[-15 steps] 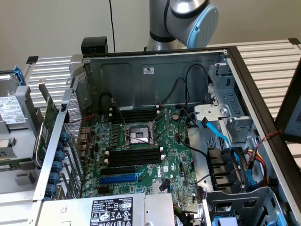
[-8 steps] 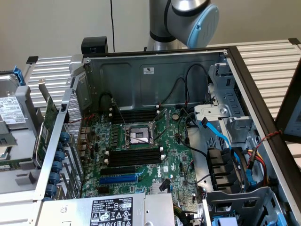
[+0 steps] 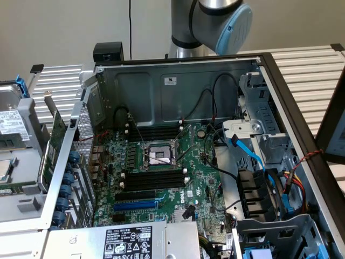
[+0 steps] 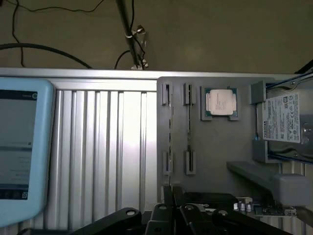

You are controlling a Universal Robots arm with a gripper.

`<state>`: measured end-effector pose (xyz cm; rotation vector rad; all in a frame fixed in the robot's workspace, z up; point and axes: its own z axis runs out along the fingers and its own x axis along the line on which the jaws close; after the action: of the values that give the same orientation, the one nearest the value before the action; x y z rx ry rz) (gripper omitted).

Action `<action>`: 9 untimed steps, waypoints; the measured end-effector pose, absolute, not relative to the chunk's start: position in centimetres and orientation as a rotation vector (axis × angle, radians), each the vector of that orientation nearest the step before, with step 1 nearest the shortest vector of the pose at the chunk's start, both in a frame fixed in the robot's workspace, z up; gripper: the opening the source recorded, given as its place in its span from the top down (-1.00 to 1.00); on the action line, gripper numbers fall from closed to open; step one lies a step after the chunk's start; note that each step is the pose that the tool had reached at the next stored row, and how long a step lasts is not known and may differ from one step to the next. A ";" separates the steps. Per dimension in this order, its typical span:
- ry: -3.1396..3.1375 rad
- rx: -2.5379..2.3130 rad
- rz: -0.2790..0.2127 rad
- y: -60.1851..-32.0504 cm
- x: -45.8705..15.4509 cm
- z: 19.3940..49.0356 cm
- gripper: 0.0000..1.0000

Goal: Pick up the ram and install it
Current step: 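Pick up the ram and move it above insertion slot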

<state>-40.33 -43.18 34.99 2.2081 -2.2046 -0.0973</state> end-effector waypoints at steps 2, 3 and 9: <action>-2.204 2.207 -0.100 -43.2 -39.5 35.7 0.75; -2.203 2.206 -0.101 -43.2 -39.1 36.1 0.75; -2.199 2.202 -0.109 -43.3 -36.6 38.2 0.75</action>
<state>-36.59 -43.27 38.18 2.2023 -2.1992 -0.1093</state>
